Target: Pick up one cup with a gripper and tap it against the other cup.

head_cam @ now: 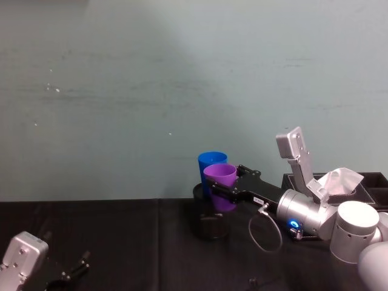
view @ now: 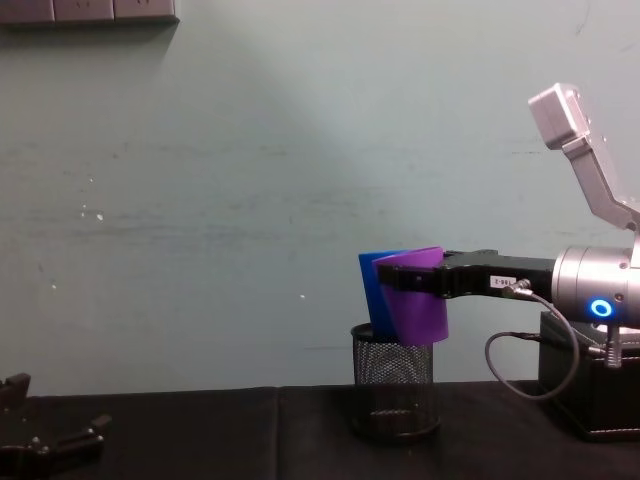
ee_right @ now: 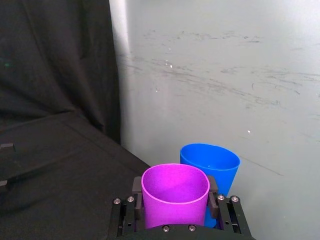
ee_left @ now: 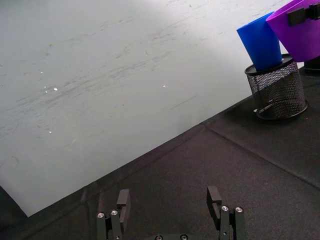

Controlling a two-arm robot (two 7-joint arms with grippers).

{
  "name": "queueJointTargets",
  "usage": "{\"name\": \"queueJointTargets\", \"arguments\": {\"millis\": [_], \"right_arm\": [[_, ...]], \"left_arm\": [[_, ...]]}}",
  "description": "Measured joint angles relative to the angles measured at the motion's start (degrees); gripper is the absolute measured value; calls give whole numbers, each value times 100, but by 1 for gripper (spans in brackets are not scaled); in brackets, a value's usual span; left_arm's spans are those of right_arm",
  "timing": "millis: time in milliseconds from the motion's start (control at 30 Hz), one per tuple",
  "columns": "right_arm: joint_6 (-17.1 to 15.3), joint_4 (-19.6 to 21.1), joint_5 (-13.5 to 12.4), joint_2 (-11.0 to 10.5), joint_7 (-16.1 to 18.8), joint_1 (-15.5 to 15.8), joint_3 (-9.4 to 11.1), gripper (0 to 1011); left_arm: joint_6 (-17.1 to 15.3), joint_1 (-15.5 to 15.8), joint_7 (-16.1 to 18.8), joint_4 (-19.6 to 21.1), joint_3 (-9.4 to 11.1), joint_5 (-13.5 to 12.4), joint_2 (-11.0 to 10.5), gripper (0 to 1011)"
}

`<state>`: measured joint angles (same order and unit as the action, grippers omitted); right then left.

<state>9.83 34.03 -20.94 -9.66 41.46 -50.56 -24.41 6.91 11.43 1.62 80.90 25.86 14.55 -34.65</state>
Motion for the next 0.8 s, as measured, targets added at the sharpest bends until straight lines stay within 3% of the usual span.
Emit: {"name": "queueJointTargets", "arguments": {"millis": [800], "right_arm": [[-10, 18, -10, -8, -17, 8, -7, 733]], "left_arm": [[0, 0, 0, 0, 0, 0, 0, 1000]]}}
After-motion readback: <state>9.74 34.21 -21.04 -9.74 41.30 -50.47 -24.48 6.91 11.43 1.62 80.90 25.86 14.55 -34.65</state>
